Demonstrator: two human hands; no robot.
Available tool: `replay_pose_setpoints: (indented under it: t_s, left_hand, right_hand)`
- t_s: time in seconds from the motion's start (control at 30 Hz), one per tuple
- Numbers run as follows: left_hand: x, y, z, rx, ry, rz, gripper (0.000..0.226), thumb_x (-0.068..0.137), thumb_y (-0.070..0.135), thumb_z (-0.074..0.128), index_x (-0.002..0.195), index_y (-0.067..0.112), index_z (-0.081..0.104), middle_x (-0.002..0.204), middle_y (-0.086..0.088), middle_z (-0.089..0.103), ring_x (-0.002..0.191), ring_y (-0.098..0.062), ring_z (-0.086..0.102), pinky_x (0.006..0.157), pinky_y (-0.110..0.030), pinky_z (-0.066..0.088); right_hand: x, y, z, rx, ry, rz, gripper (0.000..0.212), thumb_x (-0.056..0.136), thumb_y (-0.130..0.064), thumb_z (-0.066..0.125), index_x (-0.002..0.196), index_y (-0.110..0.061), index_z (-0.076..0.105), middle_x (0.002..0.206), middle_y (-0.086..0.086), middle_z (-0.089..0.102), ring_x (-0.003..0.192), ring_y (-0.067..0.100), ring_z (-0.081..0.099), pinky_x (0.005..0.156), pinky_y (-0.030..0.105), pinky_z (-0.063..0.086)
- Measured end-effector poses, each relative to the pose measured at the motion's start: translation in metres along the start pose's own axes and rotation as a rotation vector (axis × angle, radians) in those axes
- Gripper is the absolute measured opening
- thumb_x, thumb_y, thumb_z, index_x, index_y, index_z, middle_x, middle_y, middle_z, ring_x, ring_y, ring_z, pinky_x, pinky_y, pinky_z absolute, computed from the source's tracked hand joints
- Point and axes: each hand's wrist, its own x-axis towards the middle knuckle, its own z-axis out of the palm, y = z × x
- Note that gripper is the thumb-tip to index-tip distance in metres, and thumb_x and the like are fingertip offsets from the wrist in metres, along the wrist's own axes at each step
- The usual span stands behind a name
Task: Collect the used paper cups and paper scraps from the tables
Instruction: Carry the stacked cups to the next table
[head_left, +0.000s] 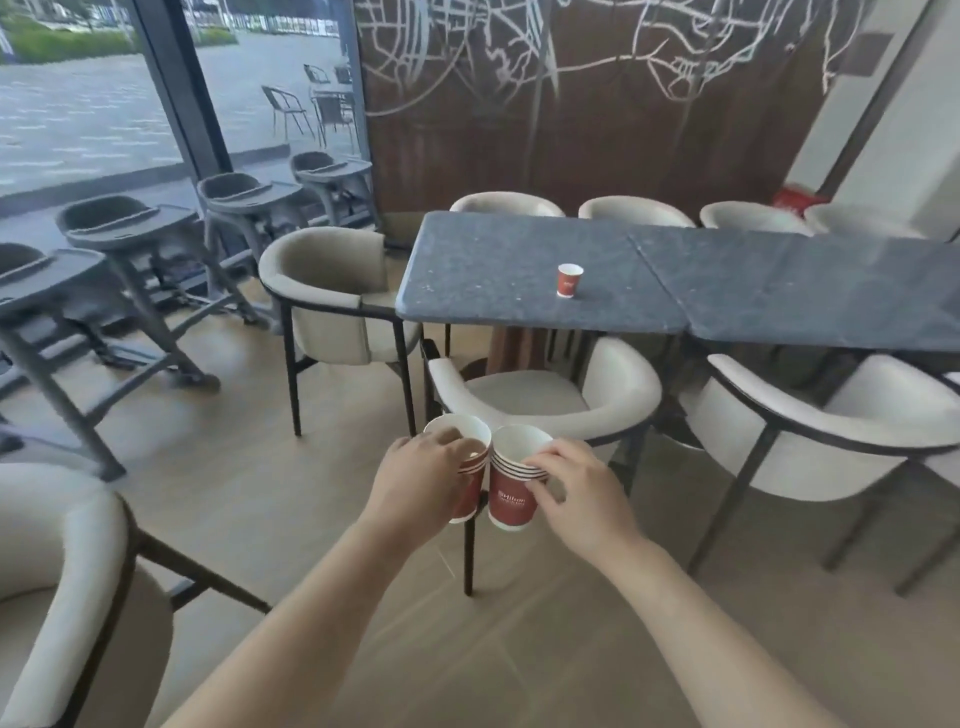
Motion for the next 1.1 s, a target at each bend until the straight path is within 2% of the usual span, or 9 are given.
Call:
replay_pose_setpoints:
  t_s: [0.2,0.3,0.4,0.57,0.63,0.73,0.9,0.97,1.1]
  left_hand:
    - [0.055,0.011,0.030,-0.028,-0.051,0.043,0.038,0.073,0.018,0.058,0.110,0.027,0.063,0.101,0.003,0.065,0.086,-0.028,0.062,0.072,-0.028,0.037]
    - [0.090,0.011,0.047,-0.052,-0.061,0.049,0.038,0.073,0.018,0.058,0.109,0.025,0.064,0.100,0.001,0.065,0.086,-0.030,0.062,0.075,-0.030,0.039]
    - [0.135,0.008,0.063,-0.073,-0.056,0.051,0.038,0.074,0.019,0.059,0.110,0.026,0.064,0.101,0.003,0.065,0.089,-0.027,0.062,0.074,-0.029,0.038]
    - [0.210,0.010,0.094,-0.208,-0.059,0.012,0.036,0.074,0.015,0.063,0.108,0.029,0.064,0.104,0.008,0.064,0.087,-0.021,0.063,0.067,-0.032,0.050]
    - [0.234,0.016,0.111,-0.244,-0.072,0.013,0.037,0.074,0.015,0.065,0.108,0.031,0.063,0.105,0.011,0.064,0.089,-0.018,0.062,0.070,-0.035,0.051]
    - [0.268,0.033,0.136,-0.262,-0.090,0.061,0.035,0.074,0.019,0.068,0.107,0.029,0.065,0.105,0.010,0.065,0.086,-0.018,0.064,0.071,-0.036,0.050]
    - [0.319,0.078,0.179,-0.287,-0.233,0.137,0.033,0.072,0.027,0.062,0.105,0.027,0.067,0.103,0.008,0.067,0.083,-0.024,0.065,0.071,-0.036,0.051]
    - [0.338,0.098,0.196,-0.275,-0.255,0.146,0.031,0.074,0.025,0.064,0.105,0.027,0.066,0.103,0.007,0.067,0.084,-0.025,0.065,0.071,-0.036,0.050]
    - [0.385,0.137,0.227,-0.230,-0.257,0.139,0.025,0.075,0.026,0.063,0.099,0.029,0.066,0.095,0.005,0.067,0.078,-0.026,0.063,0.061,-0.029,0.043]
  right_hand:
    - [0.020,0.047,-0.004,0.003,0.034,0.087,0.018,0.076,-0.006,0.069,0.093,-0.011,0.069,0.091,0.001,0.062,0.091,0.019,0.055,0.080,0.021,0.041]
    - [0.043,0.073,-0.003,-0.003,0.042,0.107,0.016,0.077,-0.007,0.069,0.092,-0.013,0.069,0.090,0.000,0.062,0.089,0.018,0.055,0.080,0.021,0.041]
    - [0.076,0.101,-0.005,-0.009,0.053,0.121,0.018,0.077,-0.006,0.069,0.094,-0.012,0.069,0.091,0.000,0.062,0.090,0.018,0.056,0.081,0.021,0.041]
    - [0.131,0.153,-0.020,-0.054,0.051,0.165,0.019,0.077,-0.008,0.069,0.095,-0.014,0.069,0.092,-0.002,0.062,0.091,0.016,0.056,0.079,0.018,0.038]
    - [0.145,0.175,-0.027,-0.080,0.059,0.176,0.019,0.077,-0.008,0.069,0.095,-0.014,0.069,0.091,-0.003,0.062,0.091,0.015,0.055,0.080,0.014,0.035]
    - [0.152,0.212,-0.036,-0.087,0.102,0.247,0.016,0.078,-0.010,0.069,0.093,-0.014,0.069,0.094,-0.002,0.062,0.094,0.012,0.053,0.082,0.012,0.035]
    - [0.141,0.279,-0.054,-0.087,0.183,0.382,0.014,0.076,-0.007,0.071,0.088,-0.013,0.069,0.092,-0.003,0.060,0.091,0.016,0.056,0.079,0.015,0.039]
    - [0.141,0.307,-0.061,-0.086,0.195,0.417,0.014,0.075,-0.006,0.072,0.087,-0.013,0.069,0.091,-0.001,0.061,0.091,0.018,0.057,0.080,0.016,0.039]
    - [0.154,0.369,-0.081,-0.072,0.171,0.425,0.014,0.075,-0.008,0.072,0.088,-0.013,0.069,0.092,-0.002,0.061,0.092,0.016,0.056,0.081,0.015,0.038]
